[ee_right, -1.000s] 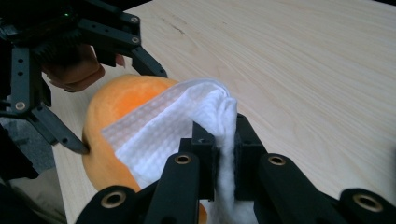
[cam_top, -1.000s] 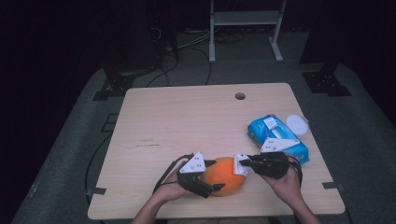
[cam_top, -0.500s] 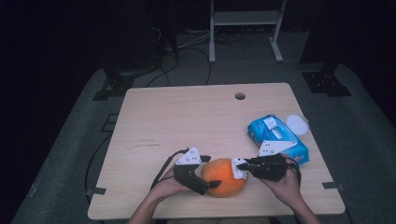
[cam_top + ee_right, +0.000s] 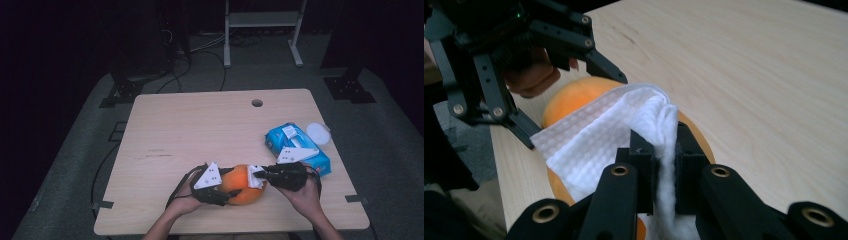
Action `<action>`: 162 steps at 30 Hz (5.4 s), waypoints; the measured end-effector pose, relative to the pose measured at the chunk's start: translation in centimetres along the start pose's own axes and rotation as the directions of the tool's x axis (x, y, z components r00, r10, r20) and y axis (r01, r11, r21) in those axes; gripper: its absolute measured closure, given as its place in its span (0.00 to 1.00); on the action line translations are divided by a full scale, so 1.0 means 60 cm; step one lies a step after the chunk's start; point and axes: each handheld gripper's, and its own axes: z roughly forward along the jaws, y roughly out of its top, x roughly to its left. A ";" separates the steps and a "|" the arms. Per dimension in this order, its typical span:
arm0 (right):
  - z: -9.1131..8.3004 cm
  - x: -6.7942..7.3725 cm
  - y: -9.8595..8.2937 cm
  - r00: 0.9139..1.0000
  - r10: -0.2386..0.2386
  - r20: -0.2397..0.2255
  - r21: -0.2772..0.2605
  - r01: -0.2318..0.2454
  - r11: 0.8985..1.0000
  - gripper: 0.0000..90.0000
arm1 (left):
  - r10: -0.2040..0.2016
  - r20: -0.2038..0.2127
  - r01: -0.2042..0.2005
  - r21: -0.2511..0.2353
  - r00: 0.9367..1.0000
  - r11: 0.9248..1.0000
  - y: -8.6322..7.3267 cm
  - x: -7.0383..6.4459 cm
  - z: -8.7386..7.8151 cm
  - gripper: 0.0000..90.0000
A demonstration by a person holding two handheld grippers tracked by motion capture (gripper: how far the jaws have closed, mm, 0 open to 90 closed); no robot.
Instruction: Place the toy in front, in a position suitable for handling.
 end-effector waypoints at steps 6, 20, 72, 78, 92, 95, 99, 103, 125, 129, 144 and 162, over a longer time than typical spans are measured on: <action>-0.005 -0.023 -0.019 0.999 0.039 0.029 0.027 -0.040 0.999 0.91 | -0.046 0.073 0.045 0.009 0.996 0.999 -0.017 0.010 -0.013 0.28; -0.007 -0.016 -0.015 0.999 0.023 0.040 0.030 -0.024 0.999 0.91 | -0.066 0.081 0.065 0.011 0.995 0.998 -0.019 0.009 -0.008 0.24; 0.015 0.041 0.013 0.995 -0.090 -0.046 0.003 0.091 0.996 0.91 | -0.037 0.057 0.038 -0.016 0.998 0.999 0.008 -0.010 0.006 0.18; 0.007 0.029 0.009 0.998 -0.061 -0.027 -0.008 0.060 0.998 0.91 | -0.061 0.052 0.062 -0.024 0.997 0.998 0.008 -0.010 0.008 0.26; 0.003 0.023 0.004 0.998 -0.063 -0.012 0.004 0.063 0.998 0.91 | -0.054 0.046 0.055 -0.019 0.998 0.998 0.008 -0.015 0.009 0.27; -0.002 0.019 0.002 0.999 -0.047 -0.013 -0.003 0.047 0.999 0.91 | -0.049 0.045 0.050 -0.017 0.998 0.999 0.011 -0.017 0.011 0.26; 0.015 0.048 0.012 0.994 -0.082 -0.066 -0.012 0.081 0.997 0.91 | -0.034 0.046 0.034 -0.016 0.998 0.999 0.015 -0.023 0.018 0.24; 0.018 0.050 0.015 0.993 -0.096 -0.064 -0.002 0.096 0.995 0.91 | -0.036 0.046 0.036 -0.006 0.998 0.999 0.011 -0.018 0.012 0.25; -0.021 -0.024 -0.018 1.000 0.005 0.020 0.048 -0.006 0.999 0.91 | -0.182 -0.034 0.181 -0.027 0.983 0.983 -0.019 0.037 -0.022 0.28; -0.019 -0.011 -0.007 1.000 -0.004 -0.002 0.014 0.004 1.000 0.91 | -0.155 0.017 0.155 -0.019 0.988 0.988 -0.017 0.026 -0.013 0.28; 0.003 0.009 -0.003 0.999 -0.041 -0.006 0.018 0.041 0.999 0.91 | -0.098 0.040 0.097 0.021 0.994 0.995 -0.009 0.010 -0.005 0.28; -0.014 -0.021 -0.021 0.999 0.010 0.035 0.035 -0.011 0.999 0.91 | -0.154 0.019 0.154 0.019 0.988 0.988 -0.014 0.019 -0.006 0.29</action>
